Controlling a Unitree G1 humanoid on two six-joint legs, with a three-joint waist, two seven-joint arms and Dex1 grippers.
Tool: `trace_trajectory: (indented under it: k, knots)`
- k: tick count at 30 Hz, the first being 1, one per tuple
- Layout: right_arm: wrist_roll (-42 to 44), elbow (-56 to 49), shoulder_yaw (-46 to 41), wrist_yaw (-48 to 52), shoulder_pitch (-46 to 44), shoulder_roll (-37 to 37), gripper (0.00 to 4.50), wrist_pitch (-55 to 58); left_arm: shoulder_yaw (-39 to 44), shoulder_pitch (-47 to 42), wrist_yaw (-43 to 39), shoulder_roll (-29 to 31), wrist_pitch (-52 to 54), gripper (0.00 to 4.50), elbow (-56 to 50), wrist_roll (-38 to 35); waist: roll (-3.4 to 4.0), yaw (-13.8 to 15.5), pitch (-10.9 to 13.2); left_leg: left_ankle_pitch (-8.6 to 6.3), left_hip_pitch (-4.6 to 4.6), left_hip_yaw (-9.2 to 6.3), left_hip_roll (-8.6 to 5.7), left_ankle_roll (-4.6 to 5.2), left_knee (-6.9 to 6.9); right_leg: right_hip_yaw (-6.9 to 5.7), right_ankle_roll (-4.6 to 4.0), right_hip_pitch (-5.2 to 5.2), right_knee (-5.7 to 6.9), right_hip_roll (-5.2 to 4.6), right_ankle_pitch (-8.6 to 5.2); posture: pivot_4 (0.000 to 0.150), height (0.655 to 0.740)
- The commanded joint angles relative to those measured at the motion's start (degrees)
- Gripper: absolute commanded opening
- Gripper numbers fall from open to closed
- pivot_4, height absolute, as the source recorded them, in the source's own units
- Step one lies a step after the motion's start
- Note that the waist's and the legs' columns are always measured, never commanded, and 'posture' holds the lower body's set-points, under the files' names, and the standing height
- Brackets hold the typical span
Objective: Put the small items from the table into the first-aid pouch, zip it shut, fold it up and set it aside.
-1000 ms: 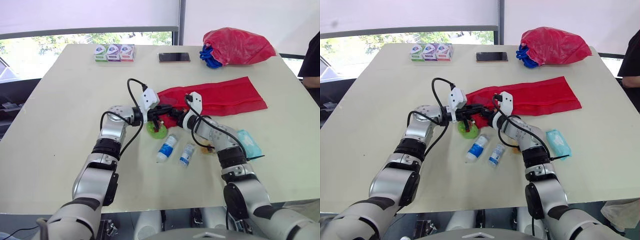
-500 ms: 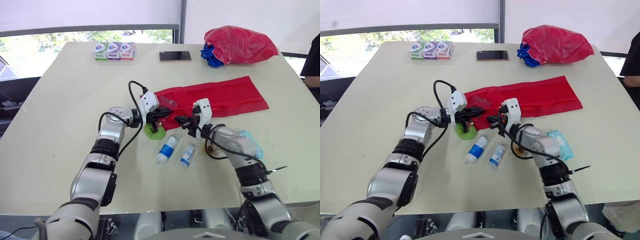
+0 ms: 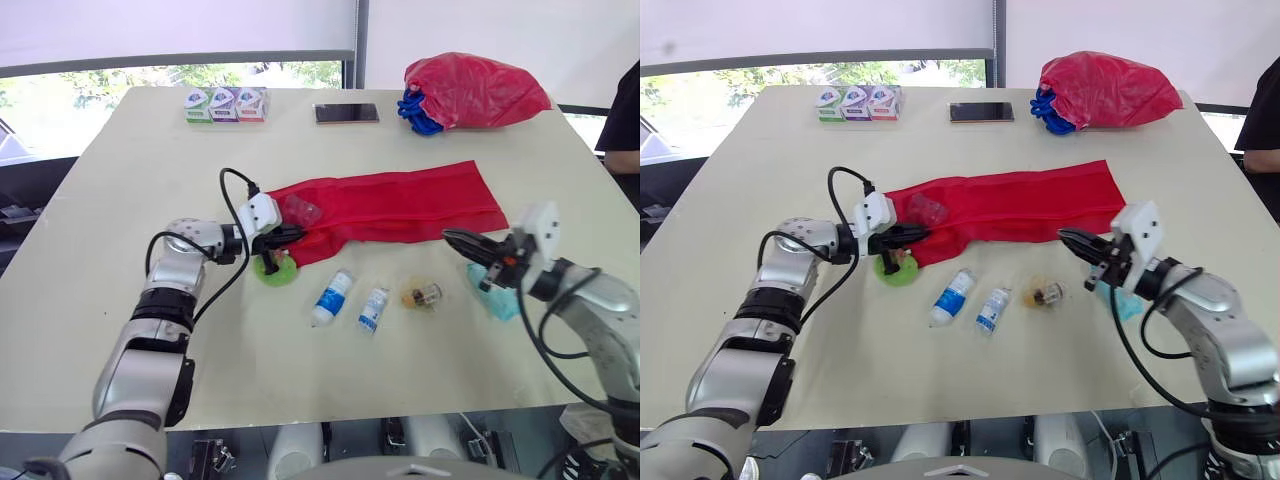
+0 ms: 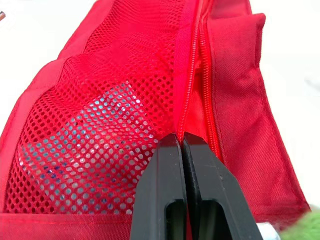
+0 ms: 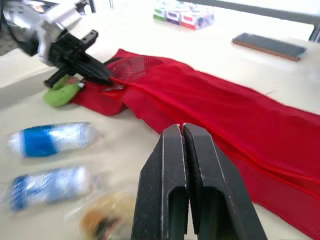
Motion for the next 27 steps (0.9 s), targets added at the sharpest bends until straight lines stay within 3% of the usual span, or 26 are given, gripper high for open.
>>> trace_trajectory:
  k: [1, 2, 9, 10, 12, 15, 16, 20, 27]
  knots:
    - [4.58, -3.53, -7.98, 3.75, 3.91, -1.83, 0.65, -2.48, 2.52, 1.52, -0.87, 4.06, -1.99, 0.0, 0.82, -0.35, 0.0, -0.02, 0.0, 0.0, 0.05, 0.02, 0.03, 0.0, 0.0, 0.02, 0.0, 0.02, 0.02, 0.03, 0.0, 0.15, 0.74]
    - [4.59, -3.73, -9.42, 4.71, 5.72, -2.27, 0.84, -3.2, 2.76, 1.43, -0.45, 4.91, -3.32, 0.0, 1.83, 0.01, 0.0, 0.07, 0.0, 0.0, 0.06, 0.02, 0.04, 0.0, 0.0, 0.02, 0.0, 0.03, 0.02, 0.04, 0.0, 0.15, 0.74]
    - [11.71, -7.0, -15.7, 11.47, 14.34, -6.8, 3.98, -1.33, 2.42, -3.38, 3.14, 7.64, -9.6, 0.0, 12.23, 3.65, 0.0, 0.28, 0.0, 0.01, 0.09, 0.03, 0.05, -0.01, 0.18, 0.03, 0.14, 0.07, 0.08, 0.06, -0.08, 0.15, 0.74]
    - [12.12, -7.36, -16.27, 12.37, 15.07, -7.6, 4.47, -1.35, 2.32, -3.99, 3.25, 7.66, -10.03, 0.47, 13.21, 3.94, -0.01, 0.33, 0.0, 0.01, 0.08, 0.02, 0.05, -0.01, 0.21, 0.03, 0.13, 0.08, 0.09, 0.05, -0.07, 0.15, 0.74]
    - [13.6, -7.78, -17.7, 13.28, 15.76, -8.78, 4.5, -0.93, 2.27, -4.88, 2.94, 7.7, -10.44, 0.8, 14.57, 4.23, -0.02, 0.48, -0.01, 0.0, 0.05, 0.0, 0.05, -0.01, 0.28, 0.03, 0.15, 0.08, 0.1, 0.05, -0.06, 0.15, 0.74]
    - [14.9, -7.64, -19.49, 14.22, 15.93, -10.56, 4.5, -0.97, 2.23, -5.91, 2.0, 7.76, -10.44, 2.18, 15.89, 4.5, -0.03, 0.71, -0.01, 0.0, 0.02, 0.01, 0.03, 0.01, 0.31, 0.07, 0.15, 0.08, 0.1, 0.05, -0.05, 0.15, 0.74]
    - [14.77, -7.35, -19.96, 14.4, 15.75, -10.95, 4.5, -1.41, 2.21, -6.25, 1.73, 7.7, -10.42, 2.88, 16.19, 4.62, -0.04, 0.92, -0.01, 0.0, 0.01, 0.0, 0.03, 0.01, 0.32, 0.07, 0.13, 0.08, 0.09, 0.05, -0.04, 0.15, 0.74]
    - [14.04, -5.05, -22.37, 19.67, 17.4, -12.69, 4.5, -3.38, 1.74, -8.44, -1.8, 6.88, -10.2, 4.34, 16.48, 4.28, -0.04, 1.66, -0.01, -0.01, -0.02, 0.02, -0.01, 0.01, 0.34, 0.06, 0.01, 0.08, 0.08, 0.07, 0.03, 0.15, 0.74]
    - [13.79, -0.73, -23.62, 22.73, 15.22, -15.52, 4.5, -4.09, 1.75, -11.62, -8.44, 3.46, -8.52, 4.43, 12.22, 1.86, -0.07, 1.91, -0.01, 0.0, -0.09, 0.02, -0.1, 0.01, 0.48, 0.18, -0.01, 0.23, 0.03, 0.22, 0.04, 0.15, 0.74]
